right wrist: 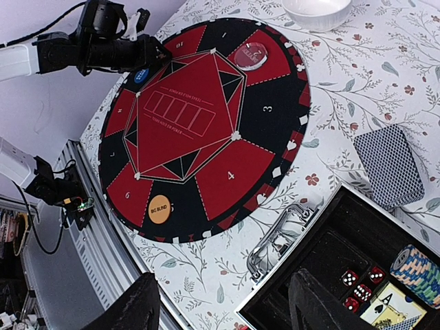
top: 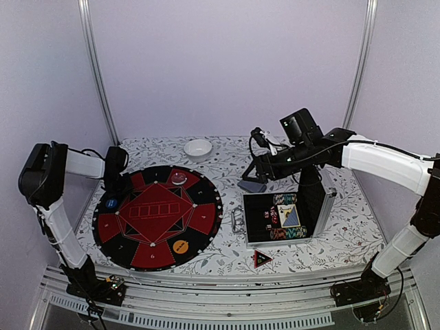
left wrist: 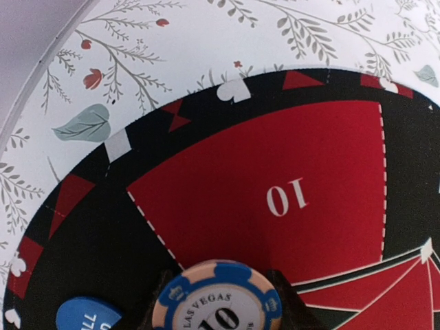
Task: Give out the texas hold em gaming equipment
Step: Place the poker chips pile at the small blind area.
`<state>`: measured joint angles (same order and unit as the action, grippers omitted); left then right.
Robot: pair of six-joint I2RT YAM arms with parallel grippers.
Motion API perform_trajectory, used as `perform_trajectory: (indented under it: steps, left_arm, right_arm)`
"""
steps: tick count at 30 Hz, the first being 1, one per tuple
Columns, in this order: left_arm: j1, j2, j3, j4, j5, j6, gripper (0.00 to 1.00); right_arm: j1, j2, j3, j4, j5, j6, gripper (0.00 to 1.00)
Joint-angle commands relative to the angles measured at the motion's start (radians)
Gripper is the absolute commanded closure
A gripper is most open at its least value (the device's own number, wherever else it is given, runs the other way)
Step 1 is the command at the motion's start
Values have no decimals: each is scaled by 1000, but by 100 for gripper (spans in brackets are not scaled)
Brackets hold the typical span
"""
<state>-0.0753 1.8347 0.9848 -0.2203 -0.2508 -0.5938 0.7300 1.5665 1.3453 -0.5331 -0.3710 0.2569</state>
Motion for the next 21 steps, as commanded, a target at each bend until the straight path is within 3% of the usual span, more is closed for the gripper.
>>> perform_trajectory:
  steps: [1, 21]
  left_arm:
    - [11, 41, -15, 7, 58, -4, 68]
    - [8, 3, -45, 9, 92, -22, 57]
  right_arm:
    - [-7, -36, 14, -14, 14, -4, 34]
    - [-6, -31, 26, -24, 16, -8, 34]
